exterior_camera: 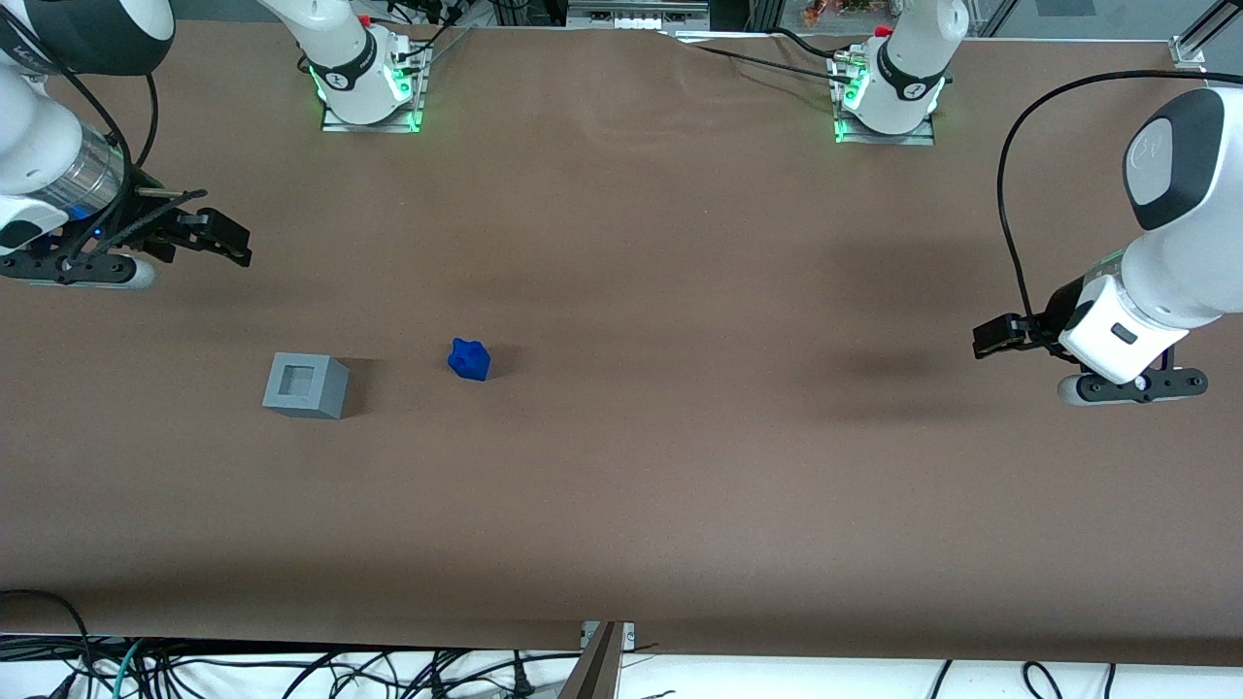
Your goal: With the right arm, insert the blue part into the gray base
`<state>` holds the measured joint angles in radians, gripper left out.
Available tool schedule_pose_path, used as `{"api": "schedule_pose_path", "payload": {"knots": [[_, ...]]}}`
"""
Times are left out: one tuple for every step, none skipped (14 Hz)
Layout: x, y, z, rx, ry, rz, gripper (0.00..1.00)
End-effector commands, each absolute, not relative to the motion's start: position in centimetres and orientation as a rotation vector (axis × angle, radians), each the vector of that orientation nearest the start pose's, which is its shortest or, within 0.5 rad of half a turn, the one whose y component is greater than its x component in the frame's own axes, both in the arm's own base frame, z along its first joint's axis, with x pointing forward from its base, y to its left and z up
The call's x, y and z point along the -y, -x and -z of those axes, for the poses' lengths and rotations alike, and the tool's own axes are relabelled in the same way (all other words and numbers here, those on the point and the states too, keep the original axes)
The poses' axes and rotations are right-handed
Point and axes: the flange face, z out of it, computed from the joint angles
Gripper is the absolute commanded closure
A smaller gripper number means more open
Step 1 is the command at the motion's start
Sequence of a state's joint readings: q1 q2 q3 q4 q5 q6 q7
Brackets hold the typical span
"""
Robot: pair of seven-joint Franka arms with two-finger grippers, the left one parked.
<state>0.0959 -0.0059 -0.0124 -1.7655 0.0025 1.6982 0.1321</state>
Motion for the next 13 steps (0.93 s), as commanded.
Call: {"api": "schedule_pose_path", "payload": {"knots": [[-4.35,-55.1,-56.0,-0.102,3.142,-0.094,0.01],[-4.43,-55.12,-56.15,-0.104,3.142,-0.089,0.01],[-4.6,-55.1,-56.15,-0.107,3.142,-0.089,0.01],[-4.62,-55.14,-56.07,-0.107,3.141,-0.092,0.01],[-4.62,-55.14,-56.07,-0.095,3.141,-0.092,0.01],[-4.54,-55.2,-55.99,-0.097,3.141,-0.092,0.01],[-4.55,-55.23,-55.97,-0.097,3.141,-0.094,0.01],[-4.64,-55.32,-55.82,-0.097,3.141,-0.094,0.01],[-4.73,-55.35,-55.91,-0.095,3.141,-0.089,0.01],[-4.73,-55.35,-55.91,-0.1,3.141,-0.089,0.01],[-4.73,-55.35,-55.91,-0.1,3.141,-0.089,0.01],[-4.81,-55.37,-55.82,-0.097,3.141,-0.092,0.01],[-4.9,-55.42,-55.64,-0.097,3.141,-0.099,0.01]]}}
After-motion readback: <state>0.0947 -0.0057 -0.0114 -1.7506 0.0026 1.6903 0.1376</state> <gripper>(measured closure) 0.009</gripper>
